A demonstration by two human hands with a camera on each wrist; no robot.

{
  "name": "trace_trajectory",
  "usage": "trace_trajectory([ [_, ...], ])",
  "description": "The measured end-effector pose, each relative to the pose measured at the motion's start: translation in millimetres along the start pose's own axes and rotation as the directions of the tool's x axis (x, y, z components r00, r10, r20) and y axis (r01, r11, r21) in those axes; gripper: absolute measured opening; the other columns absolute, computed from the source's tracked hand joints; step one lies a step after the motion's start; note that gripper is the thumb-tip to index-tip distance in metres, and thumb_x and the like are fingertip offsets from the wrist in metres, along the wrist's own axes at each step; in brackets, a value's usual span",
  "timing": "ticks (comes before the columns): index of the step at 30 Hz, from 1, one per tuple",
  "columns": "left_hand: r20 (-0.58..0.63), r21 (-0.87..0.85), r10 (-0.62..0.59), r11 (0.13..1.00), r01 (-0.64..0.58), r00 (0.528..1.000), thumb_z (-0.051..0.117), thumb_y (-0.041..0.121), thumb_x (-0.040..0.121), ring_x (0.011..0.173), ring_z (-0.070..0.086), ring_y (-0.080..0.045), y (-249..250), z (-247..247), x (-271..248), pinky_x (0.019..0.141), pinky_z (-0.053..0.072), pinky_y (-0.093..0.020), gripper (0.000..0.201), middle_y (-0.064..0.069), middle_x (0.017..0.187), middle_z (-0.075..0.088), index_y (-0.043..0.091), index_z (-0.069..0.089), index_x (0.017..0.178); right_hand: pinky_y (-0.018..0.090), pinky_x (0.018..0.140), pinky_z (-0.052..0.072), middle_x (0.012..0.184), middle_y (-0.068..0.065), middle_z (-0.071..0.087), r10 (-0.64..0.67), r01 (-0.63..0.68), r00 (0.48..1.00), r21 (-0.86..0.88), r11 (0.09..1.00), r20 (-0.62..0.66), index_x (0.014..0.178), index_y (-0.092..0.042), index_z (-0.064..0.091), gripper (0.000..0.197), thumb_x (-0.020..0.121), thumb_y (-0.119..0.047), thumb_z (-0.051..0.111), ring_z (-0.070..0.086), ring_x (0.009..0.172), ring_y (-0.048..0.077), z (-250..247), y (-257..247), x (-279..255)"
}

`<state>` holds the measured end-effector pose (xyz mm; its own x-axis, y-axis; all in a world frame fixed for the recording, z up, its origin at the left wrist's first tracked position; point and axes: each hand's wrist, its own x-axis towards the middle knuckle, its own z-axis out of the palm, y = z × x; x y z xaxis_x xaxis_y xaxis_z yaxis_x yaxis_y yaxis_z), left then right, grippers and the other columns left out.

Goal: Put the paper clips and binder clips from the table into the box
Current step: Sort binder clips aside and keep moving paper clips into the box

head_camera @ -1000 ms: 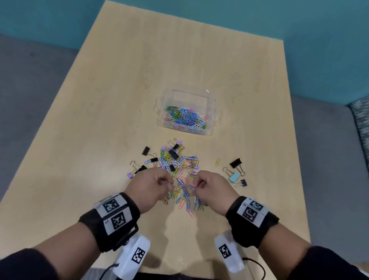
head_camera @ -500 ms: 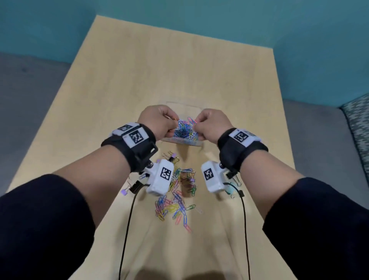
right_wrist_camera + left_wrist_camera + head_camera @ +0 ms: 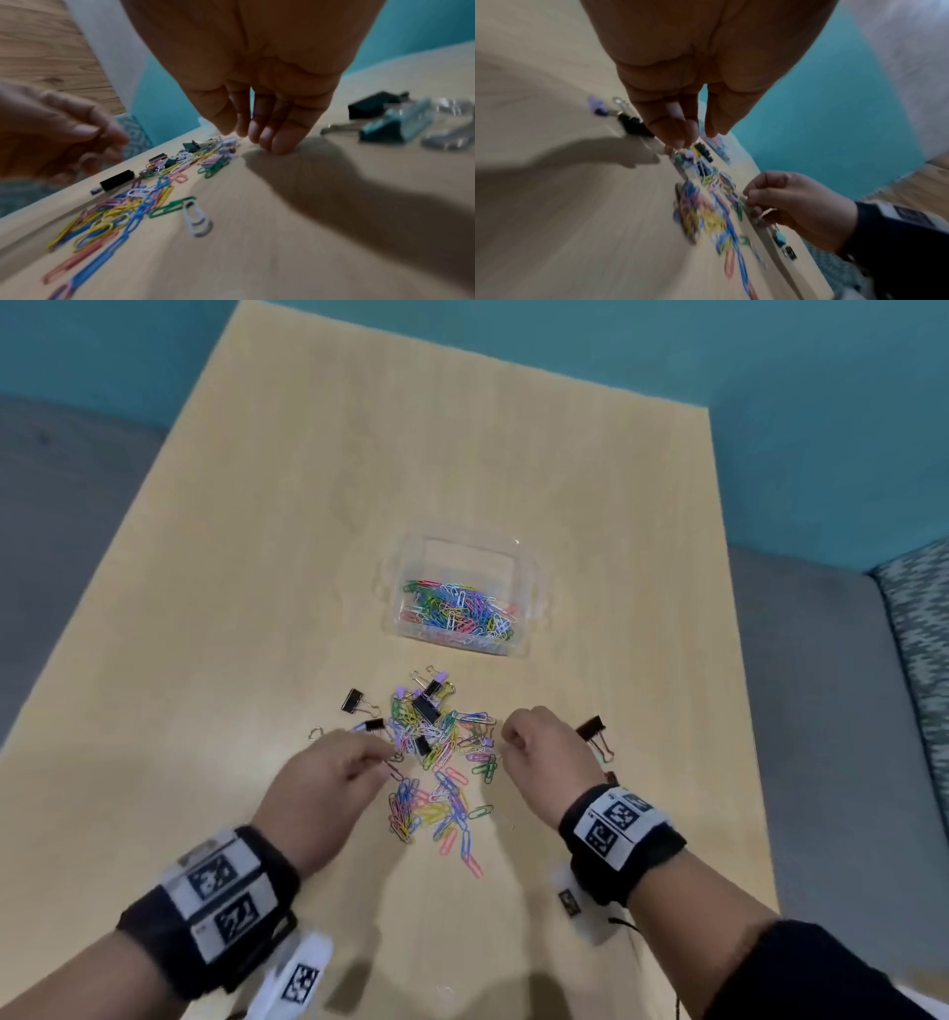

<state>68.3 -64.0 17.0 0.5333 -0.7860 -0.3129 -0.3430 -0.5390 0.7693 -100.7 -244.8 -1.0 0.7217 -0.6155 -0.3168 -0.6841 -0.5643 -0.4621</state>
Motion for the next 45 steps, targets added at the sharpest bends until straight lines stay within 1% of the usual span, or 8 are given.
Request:
trace_trajectory([
  [5,-0.017,0.031,0.034,0.999,-0.033,0.999,0.065,0.013,0.084,0.085,0.055,0.007,-9.0,16.6,-35.8,0.071,0.034,-0.002,0.018,0.013,0.087,0.060,0.029,0.068,0.091,0.033,0.062,0.040,0.089,0.002,0.052,0.155,-0.155,0.988,-0.006,0.988,-0.011,0.088,-0.017,0.050,0.023,0.086,-0.037,0.062,0.052,0.077,0.024,10.0,-18.6,18.0],
  [8,-0.010,-0.015,0.062,0.998,-0.062,0.998,0.064,0.013,0.085,0.084,0.056,0.004,-7.8,21.2,-43.2,0.072,0.037,-0.005,0.023,0.011,0.087,0.060,0.036,0.064,0.089,0.036,0.069,0.047,0.093,0.006,0.054,0.185,-0.183,0.982,-0.040,0.982,0.033,0.089,-0.015,0.051,0.017,0.083,-0.027,0.062,0.054,0.084,0.029,11.9,-30.0,25.5],
  [15,0.003,-0.012,0.024,1.000,-0.024,1.000,0.061,0.019,0.088,0.084,0.055,0.003,-16.3,18.9,-50.8,0.075,0.041,-0.014,0.015,0.009,0.091,0.058,0.031,0.066,0.096,0.032,0.063,0.043,0.096,0.009,0.056,0.169,-0.162,0.982,-0.085,0.983,0.085,0.096,-0.013,0.051,0.019,0.081,-0.002,0.048,0.055,0.083,0.029,12.3,-34.8,12.8],
  [24,0.011,0.058,-0.048,0.997,0.047,0.999,0.058,0.023,0.089,0.084,0.056,0.001,-42.3,12.0,-70.8,0.077,0.045,-0.023,0.012,0.011,0.093,0.058,0.031,0.063,0.097,0.033,0.068,0.046,0.099,0.005,0.051,0.175,-0.175,0.983,-0.017,0.985,0.050,0.097,-0.018,0.056,0.021,0.082,-0.005,0.048,0.055,0.083,0.024,10.9,-10.2,-17.8],
  [30,0.010,0.065,-0.112,0.992,0.111,0.994,0.059,0.020,0.089,0.087,0.058,-0.004,-59.8,14.7,-74.8,0.081,0.046,-0.029,0.014,0.011,0.090,0.058,0.031,0.065,0.095,0.033,0.069,0.043,0.094,0.003,0.052,0.170,-0.170,0.985,-0.030,0.985,-0.003,0.091,-0.019,0.053,0.013,0.085,-0.029,0.059,0.051,0.086,0.025,19.6,-12.0,-19.2],
  [36,-0.006,0.062,-0.150,0.987,0.150,0.989,0.060,0.017,0.086,0.085,0.059,-0.007,-59.9,14.6,-70.0,0.081,0.046,-0.030,0.018,0.010,0.089,0.062,0.031,0.066,0.095,0.033,0.069,0.040,0.099,0.008,0.050,0.206,-0.205,0.979,-0.090,0.975,0.005,0.092,-0.013,0.053,0.009,0.085,-0.013,0.058,0.052,0.090,0.029,23.8,-27.0,-6.4],
  [41,-0.007,0.063,-0.154,0.986,0.154,0.988,0.060,0.019,0.086,0.085,0.059,-0.007,-59.0,14.9,-69.3,0.080,0.046,-0.029,0.018,0.012,0.088,0.062,0.034,0.064,0.094,0.032,0.057,0.036,0.090,0.008,0.056,0.173,-0.171,0.985,-0.056,0.984,0.031,0.085,-0.015,0.045,0.013,0.085,-0.009,0.056,0.053,0.079,0.027,21.2,-31.0,-7.3],
  [45,-0.015,0.049,-0.158,0.986,0.158,0.987,0.060,0.019,0.086,0.085,0.059,-0.007,-58.9,15.0,-68.0,0.079,0.046,-0.029,0.016,0.012,0.086,0.063,0.032,0.065,0.093,0.030,0.050,0.036,0.076,0.003,0.058,0.254,-0.248,0.967,0.158,0.956,-0.018,0.082,-0.017,0.046,0.016,0.083,-0.018,0.062,0.050,0.062,0.020,13.1,-24.4,-16.8],
])
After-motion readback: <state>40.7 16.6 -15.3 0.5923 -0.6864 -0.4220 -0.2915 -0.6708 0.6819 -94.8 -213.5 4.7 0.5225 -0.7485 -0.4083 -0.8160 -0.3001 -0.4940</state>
